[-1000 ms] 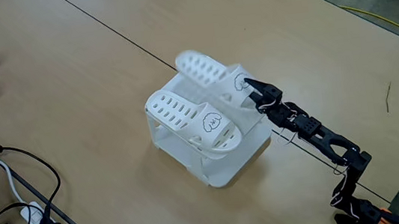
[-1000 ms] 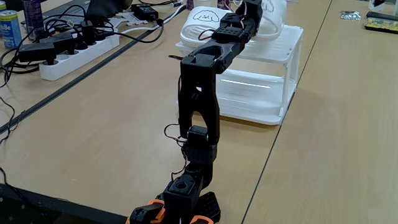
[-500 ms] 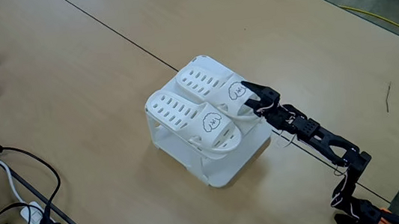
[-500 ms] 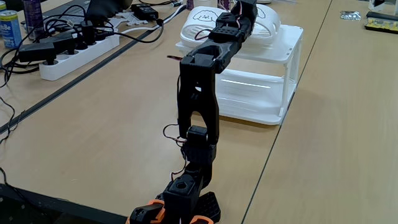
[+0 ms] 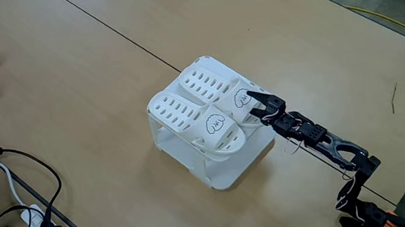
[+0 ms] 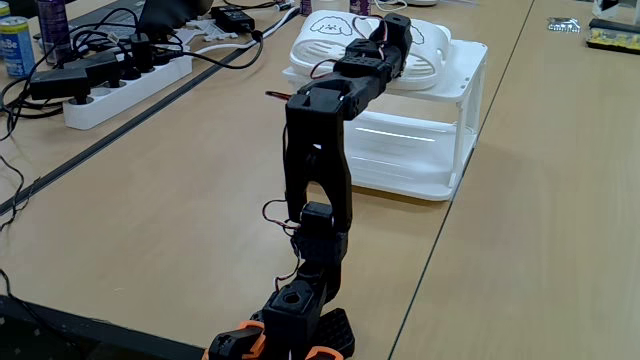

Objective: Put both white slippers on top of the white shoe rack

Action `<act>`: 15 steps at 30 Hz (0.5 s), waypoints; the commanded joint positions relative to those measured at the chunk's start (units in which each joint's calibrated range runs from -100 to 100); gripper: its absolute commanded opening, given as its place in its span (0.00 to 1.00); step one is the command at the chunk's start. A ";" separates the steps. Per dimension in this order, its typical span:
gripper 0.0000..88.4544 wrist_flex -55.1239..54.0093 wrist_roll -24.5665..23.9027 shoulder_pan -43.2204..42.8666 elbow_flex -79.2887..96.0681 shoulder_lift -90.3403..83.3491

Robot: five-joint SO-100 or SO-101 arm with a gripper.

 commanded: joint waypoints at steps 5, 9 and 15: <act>0.27 -0.20 0.42 0.36 5.19 -12.01; 0.27 -0.29 0.42 0.36 12.49 -17.98; 0.25 -0.38 0.42 0.36 23.50 -29.34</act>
